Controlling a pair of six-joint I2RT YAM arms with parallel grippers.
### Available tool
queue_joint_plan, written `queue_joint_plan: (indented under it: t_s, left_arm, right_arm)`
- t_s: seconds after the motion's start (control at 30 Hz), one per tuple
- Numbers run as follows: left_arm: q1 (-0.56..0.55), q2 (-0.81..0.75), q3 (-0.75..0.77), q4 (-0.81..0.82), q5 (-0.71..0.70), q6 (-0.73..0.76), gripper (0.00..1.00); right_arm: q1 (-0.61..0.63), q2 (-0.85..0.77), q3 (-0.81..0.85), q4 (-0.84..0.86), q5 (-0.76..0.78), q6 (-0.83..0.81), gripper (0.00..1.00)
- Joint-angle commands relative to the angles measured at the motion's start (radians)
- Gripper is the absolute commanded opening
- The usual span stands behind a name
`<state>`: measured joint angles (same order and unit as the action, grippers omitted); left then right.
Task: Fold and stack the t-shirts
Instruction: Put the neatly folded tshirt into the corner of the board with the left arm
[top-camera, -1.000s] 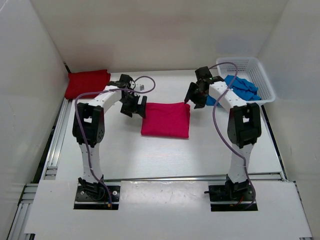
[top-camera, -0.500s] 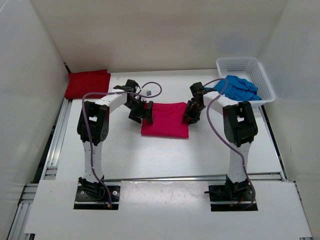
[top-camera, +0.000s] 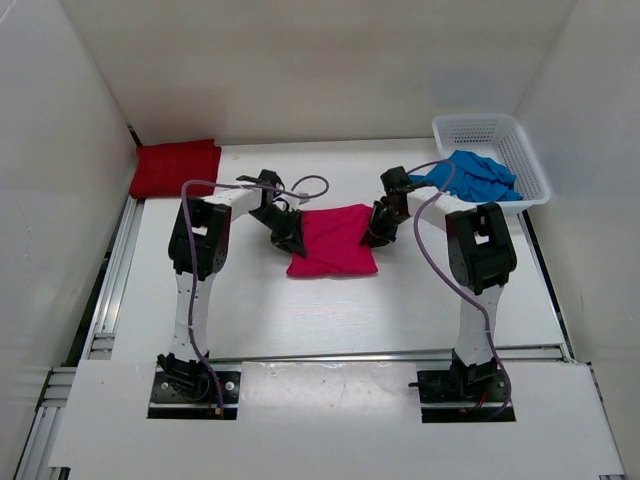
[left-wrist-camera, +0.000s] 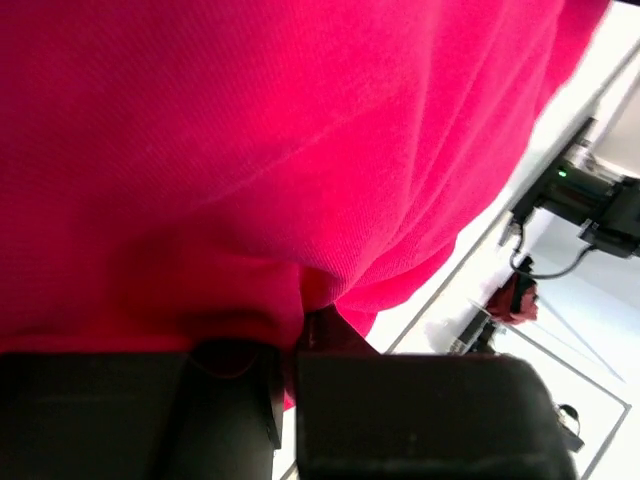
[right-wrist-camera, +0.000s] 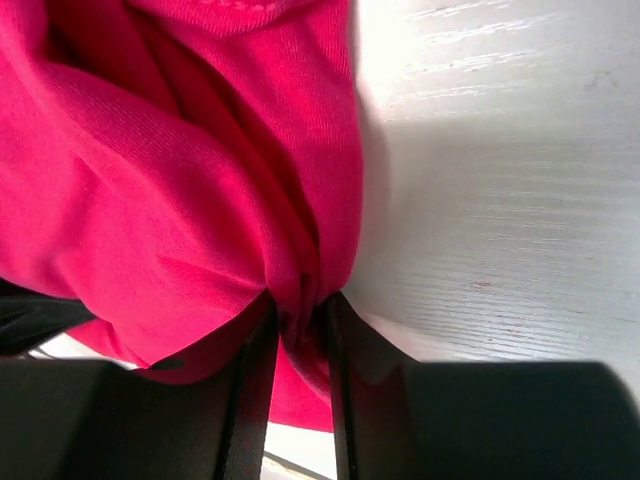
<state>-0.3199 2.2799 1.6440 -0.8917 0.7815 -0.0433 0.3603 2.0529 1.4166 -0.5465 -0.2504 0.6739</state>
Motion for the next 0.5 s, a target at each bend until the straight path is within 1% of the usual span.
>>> queue_joint_plan:
  t_s: [0.0, 0.03, 0.07, 0.1, 0.13, 0.23, 0.27, 0.3, 0.33, 0.4, 0.47]
  left_arm:
    - [0.042, -0.017, 0.065, -0.026, -0.178, 0.043, 0.10]
    - [0.053, -0.029, 0.086, -0.026, -0.258, 0.043, 0.10]
    - [0.062, -0.040, 0.111, -0.044, -0.308, 0.043, 0.10]
    - [0.073, -0.051, 0.173, -0.077, -0.361, 0.043, 0.10]
    - [0.073, -0.051, 0.206, -0.094, -0.477, 0.043, 0.10]
    - [0.073, -0.062, 0.287, -0.105, -0.657, 0.043, 0.10]
    - [0.073, -0.062, 0.298, -0.090, -0.783, 0.043, 0.10]
    - [0.073, -0.062, 0.312, -0.075, -0.851, 0.043, 0.10]
    - [0.073, -0.062, 0.312, -0.032, -0.992, 0.043, 0.10]
    - [0.073, -0.062, 0.312, 0.023, -1.115, 0.043, 0.10]
    - [0.085, -0.036, 0.342, 0.071, -1.233, 0.043, 0.10]
  right_arm:
    - [0.003, -0.007, -0.031, 0.014, 0.019, -0.019, 0.31]
    - [0.003, -0.032, -0.031, 0.014, 0.019, -0.031, 0.34]
    - [0.003, -0.042, -0.022, 0.001, 0.019, -0.031, 0.36]
    - [0.003, -0.052, -0.010, -0.010, 0.029, -0.040, 0.36]
    - [0.003, -0.062, -0.001, -0.035, 0.043, -0.051, 0.37]
    - [0.003, -0.088, 0.022, -0.067, 0.080, -0.062, 0.37]
    - [0.003, -0.097, 0.036, -0.078, 0.089, -0.062, 0.37]
    - [0.003, -0.097, 0.050, -0.078, 0.089, -0.072, 0.37]
    - [0.003, -0.097, 0.050, -0.088, 0.098, -0.073, 0.37]
    - [0.003, -0.097, 0.059, -0.099, 0.099, -0.073, 0.37]
    - [0.003, -0.097, 0.068, -0.110, 0.108, -0.082, 0.37]
